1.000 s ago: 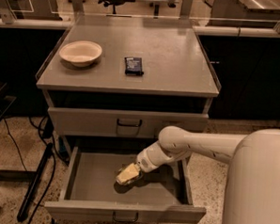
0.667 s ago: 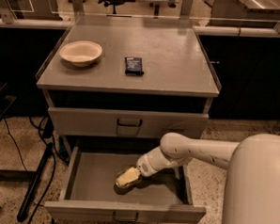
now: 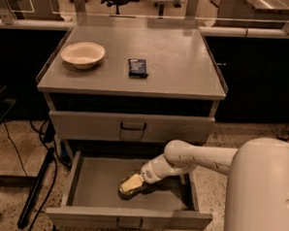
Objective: Place 7up can into middle drawer
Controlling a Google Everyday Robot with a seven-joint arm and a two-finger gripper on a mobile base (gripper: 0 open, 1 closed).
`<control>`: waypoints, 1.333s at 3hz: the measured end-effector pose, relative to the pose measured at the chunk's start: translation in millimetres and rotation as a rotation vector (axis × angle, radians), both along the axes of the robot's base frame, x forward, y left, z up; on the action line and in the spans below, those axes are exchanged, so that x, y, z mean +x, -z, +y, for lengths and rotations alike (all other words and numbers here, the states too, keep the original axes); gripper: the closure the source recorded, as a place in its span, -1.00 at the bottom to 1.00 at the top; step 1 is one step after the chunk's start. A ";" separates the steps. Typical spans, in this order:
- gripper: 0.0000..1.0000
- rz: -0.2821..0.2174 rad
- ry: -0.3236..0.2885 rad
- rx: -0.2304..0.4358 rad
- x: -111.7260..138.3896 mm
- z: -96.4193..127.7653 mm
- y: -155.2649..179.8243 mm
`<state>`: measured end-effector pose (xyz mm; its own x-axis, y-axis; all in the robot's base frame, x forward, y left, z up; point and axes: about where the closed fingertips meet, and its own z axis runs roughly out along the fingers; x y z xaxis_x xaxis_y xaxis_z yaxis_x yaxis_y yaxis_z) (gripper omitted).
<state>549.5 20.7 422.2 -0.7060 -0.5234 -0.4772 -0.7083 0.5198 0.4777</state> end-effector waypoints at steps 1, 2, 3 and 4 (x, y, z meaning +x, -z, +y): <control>1.00 0.025 -0.001 0.013 0.8 -1.5 9.6; 1.00 0.043 -0.001 0.026 -0.6 -3.7 13.6; 1.00 0.062 -0.002 0.033 -5.0 -3.7 19.2; 1.00 0.090 -0.009 0.045 -10.1 -2.5 26.9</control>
Offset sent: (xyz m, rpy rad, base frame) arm 0.0009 -0.0102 -0.0156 0.0391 0.0582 -0.0056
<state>539.4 18.2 395.3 -0.7420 -0.5097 -0.4355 -0.6664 0.4899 0.5621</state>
